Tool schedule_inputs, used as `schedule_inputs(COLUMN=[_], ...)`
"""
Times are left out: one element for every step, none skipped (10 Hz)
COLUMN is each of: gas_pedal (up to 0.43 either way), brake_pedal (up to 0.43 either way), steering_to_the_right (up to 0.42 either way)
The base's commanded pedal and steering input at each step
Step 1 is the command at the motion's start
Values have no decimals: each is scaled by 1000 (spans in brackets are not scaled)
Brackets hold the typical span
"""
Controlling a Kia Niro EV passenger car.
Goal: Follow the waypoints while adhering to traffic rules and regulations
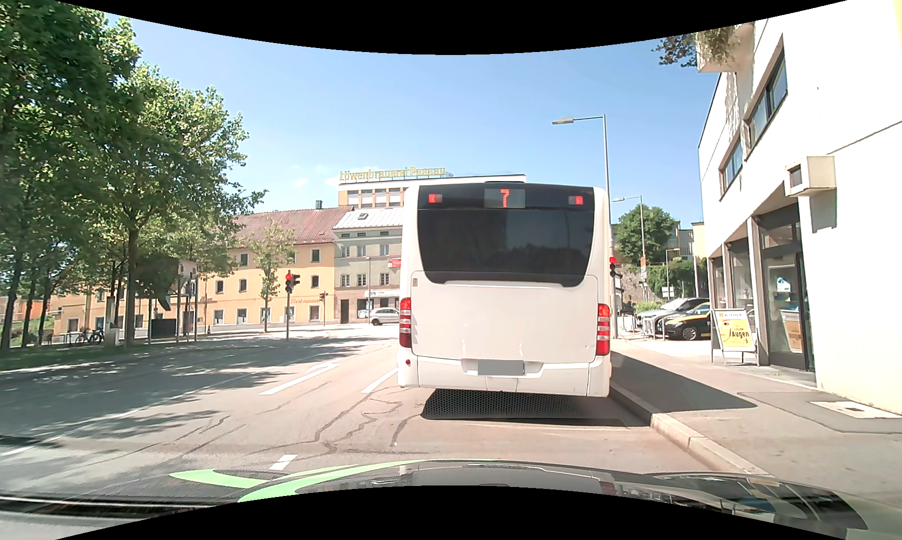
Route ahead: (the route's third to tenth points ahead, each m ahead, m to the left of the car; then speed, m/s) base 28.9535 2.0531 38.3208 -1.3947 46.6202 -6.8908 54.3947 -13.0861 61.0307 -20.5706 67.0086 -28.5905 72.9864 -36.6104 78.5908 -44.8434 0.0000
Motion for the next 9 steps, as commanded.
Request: schedule_inputs(gas_pedal=[0,0,0,0,0,0,0,0,0], brake_pedal=[280,280,280,280,280,280,287,280,280], steering_to_the_right=[30,30,30,30,30,30,30,30,31])
